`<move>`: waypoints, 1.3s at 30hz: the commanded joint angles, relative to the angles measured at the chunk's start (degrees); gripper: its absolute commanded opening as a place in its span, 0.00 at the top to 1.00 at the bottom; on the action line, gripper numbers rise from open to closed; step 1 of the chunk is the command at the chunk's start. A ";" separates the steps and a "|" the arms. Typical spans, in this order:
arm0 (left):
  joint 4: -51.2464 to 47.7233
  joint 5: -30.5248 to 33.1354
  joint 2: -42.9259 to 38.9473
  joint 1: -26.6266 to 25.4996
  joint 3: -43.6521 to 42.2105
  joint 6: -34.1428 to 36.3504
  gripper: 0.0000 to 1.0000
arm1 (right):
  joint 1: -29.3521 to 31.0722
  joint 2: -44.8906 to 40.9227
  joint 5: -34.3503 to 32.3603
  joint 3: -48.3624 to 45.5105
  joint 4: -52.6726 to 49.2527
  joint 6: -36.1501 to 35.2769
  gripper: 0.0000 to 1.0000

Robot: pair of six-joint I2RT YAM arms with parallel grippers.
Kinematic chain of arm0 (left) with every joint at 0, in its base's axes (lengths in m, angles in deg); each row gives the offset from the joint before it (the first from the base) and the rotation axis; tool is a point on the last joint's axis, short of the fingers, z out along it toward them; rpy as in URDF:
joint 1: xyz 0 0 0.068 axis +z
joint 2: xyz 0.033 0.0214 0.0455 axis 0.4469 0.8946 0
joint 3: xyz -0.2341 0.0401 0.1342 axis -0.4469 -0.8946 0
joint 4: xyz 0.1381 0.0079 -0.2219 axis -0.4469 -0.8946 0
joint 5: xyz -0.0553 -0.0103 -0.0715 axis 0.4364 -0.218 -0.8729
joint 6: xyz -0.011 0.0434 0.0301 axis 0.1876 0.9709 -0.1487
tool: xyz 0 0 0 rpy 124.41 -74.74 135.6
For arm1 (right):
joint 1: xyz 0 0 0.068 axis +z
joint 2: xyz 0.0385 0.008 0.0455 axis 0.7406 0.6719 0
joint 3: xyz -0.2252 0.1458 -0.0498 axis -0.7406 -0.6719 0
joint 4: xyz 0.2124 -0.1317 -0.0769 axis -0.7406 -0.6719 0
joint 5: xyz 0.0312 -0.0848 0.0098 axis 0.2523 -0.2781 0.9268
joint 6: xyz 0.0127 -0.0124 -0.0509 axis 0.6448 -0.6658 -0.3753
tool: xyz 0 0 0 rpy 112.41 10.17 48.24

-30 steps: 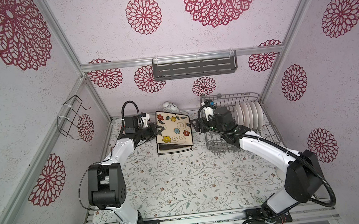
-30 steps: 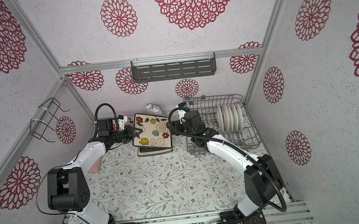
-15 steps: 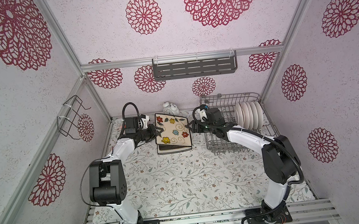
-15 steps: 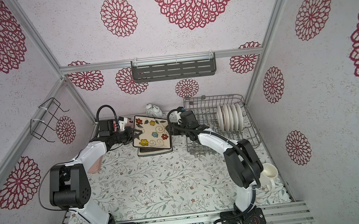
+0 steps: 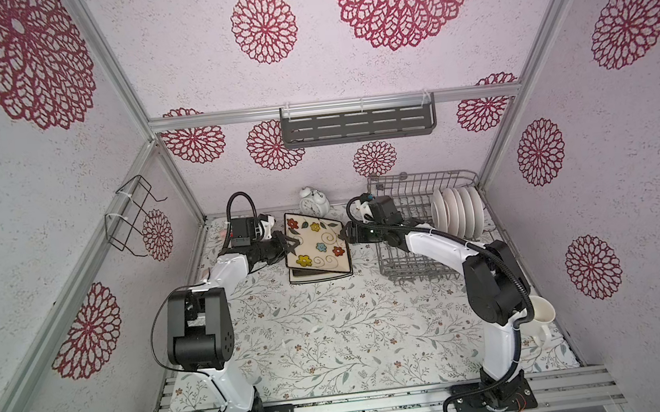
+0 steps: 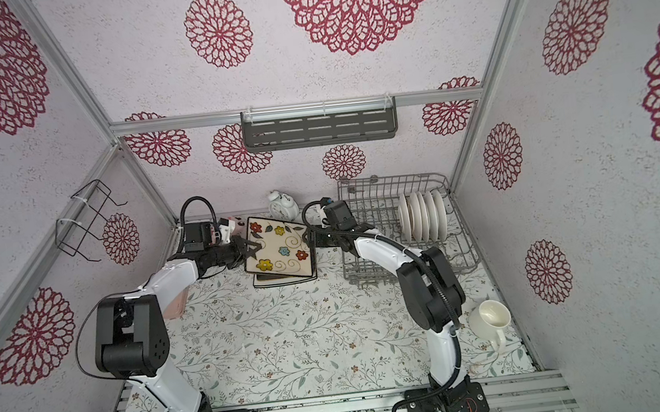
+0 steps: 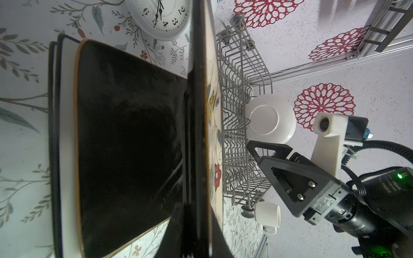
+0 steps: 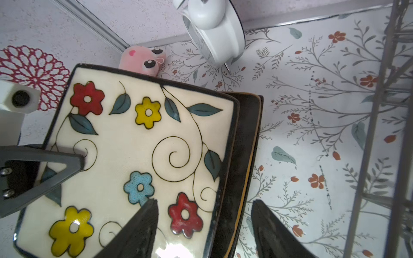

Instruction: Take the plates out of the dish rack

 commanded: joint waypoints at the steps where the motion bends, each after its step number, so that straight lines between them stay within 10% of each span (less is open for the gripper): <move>1: 6.65 -4.14 -0.57 0.58 2.20 -0.33 1.00 | -0.34 0.74 0.06 2.49 -1.47 -1.66 0.31; 39: 12.06 -3.95 4.46 1.32 0.75 -3.44 1.00 | -0.49 8.64 2.37 8.80 -5.42 -2.94 0.35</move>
